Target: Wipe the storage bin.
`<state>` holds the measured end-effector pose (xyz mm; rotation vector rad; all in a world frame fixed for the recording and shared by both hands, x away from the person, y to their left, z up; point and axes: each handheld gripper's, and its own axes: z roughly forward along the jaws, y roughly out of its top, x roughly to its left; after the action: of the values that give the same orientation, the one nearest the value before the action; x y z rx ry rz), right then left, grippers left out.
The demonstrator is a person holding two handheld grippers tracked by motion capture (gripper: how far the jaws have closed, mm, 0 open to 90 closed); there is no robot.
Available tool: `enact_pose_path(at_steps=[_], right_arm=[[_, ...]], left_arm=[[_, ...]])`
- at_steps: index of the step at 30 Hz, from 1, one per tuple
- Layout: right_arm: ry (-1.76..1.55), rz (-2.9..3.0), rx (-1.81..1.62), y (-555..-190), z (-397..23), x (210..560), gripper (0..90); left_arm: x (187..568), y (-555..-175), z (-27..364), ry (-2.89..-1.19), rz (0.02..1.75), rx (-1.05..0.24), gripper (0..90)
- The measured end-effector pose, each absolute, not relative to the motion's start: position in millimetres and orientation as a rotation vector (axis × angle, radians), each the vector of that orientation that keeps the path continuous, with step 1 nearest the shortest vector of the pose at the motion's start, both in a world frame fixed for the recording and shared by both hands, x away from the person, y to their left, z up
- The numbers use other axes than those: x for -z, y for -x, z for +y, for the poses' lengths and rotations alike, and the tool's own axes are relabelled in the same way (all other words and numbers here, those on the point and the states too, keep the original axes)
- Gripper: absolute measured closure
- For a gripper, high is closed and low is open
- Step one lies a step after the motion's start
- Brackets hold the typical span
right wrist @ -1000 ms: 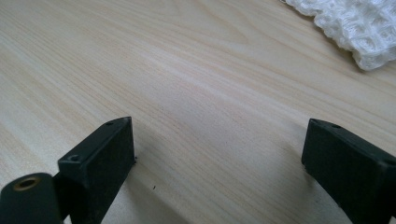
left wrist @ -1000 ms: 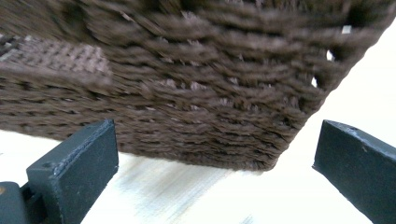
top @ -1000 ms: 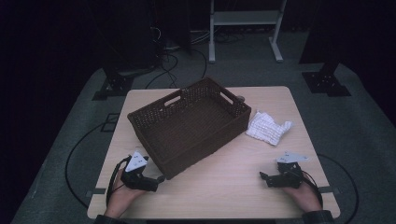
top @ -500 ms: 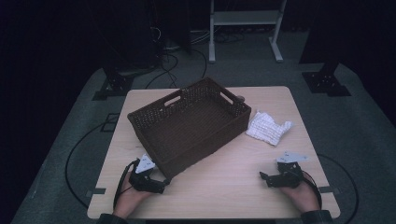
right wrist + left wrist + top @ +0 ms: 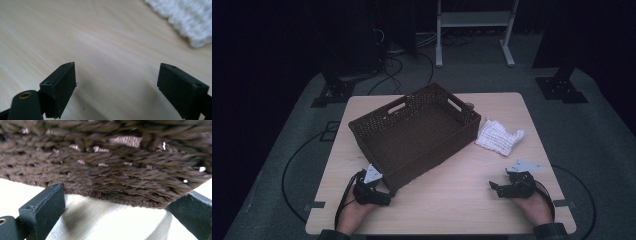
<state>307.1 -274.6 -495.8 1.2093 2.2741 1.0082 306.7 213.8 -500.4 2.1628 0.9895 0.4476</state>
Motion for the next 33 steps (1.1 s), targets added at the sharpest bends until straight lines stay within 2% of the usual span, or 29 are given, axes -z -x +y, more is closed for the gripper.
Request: enact_pose_path(at_steps=[3,5,13,24,33], right_arm=[[-1.207,2.252,-1.01,-311,-276,489,15.8],[-1.213,2.241,-1.016,-322,-280,480,20.0],[-1.208,2.178,-0.95,-348,-283,462,22.6],[-1.22,2.174,-1.01,-388,-292,438,22.6],[-1.178,2.228,-0.995,-415,-296,432,17.0]], left_arm=[[500,-307,214,-2.163,0.989,-0.449,1.9],[500,-307,214,-2.162,0.989,-0.449,2.0],[500,-307,213,-2.16,0.994,-0.453,2.1],[500,-307,213,-2.16,0.994,-0.452,2.1],[501,-307,213,-2.158,0.991,-0.453,2.1]])
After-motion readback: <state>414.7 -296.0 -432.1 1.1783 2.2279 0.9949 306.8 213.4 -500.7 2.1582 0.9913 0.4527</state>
